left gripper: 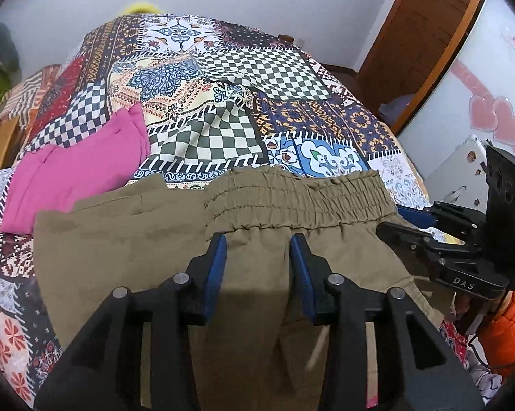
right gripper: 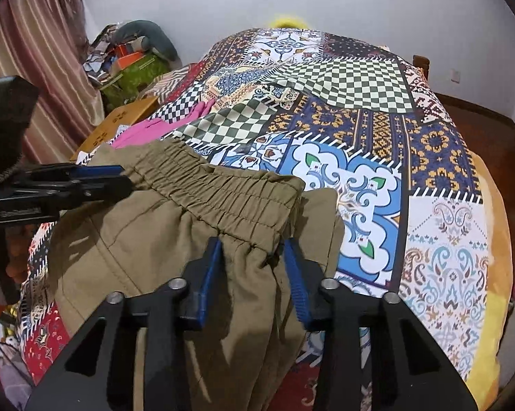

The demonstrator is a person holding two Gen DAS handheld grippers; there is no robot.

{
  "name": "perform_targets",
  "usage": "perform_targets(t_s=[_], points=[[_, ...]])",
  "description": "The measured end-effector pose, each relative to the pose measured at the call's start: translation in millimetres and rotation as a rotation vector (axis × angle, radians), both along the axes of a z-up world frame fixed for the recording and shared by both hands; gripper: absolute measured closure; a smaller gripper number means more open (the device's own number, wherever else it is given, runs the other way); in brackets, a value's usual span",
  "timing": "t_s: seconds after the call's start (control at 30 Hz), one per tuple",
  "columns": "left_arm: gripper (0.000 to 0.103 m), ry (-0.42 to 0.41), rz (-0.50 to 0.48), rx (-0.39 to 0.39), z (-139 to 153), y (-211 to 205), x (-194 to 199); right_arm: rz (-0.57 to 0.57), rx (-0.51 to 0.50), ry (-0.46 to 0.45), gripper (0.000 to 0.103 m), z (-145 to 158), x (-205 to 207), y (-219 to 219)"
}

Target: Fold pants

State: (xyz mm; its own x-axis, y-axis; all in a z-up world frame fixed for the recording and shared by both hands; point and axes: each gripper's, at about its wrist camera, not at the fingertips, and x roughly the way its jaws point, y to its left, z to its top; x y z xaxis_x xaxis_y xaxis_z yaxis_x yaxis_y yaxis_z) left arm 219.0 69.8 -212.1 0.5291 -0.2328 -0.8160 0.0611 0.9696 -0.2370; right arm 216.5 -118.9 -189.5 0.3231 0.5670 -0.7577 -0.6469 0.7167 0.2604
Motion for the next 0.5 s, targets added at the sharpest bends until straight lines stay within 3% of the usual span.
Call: perform_targets(t_s=[0.17,0.33,0.5], points=[[0.069,-0.009,0.011,0.012,0.9,4.1,4.3,0.019,-0.027,-0.065,0.077,6.2,6.7,7.6],[0.066,0.01,0.015,0.04,-13.3,4.7,8.8,-0.002,-0.041,-0.008,0.076,-9.7,17.3,12.2],[0.066,-0.007,0.018,0.062,-0.8,3.7,3.6,-0.019,-0.045,0.006,0.075,1.5,17.0,6.8]])
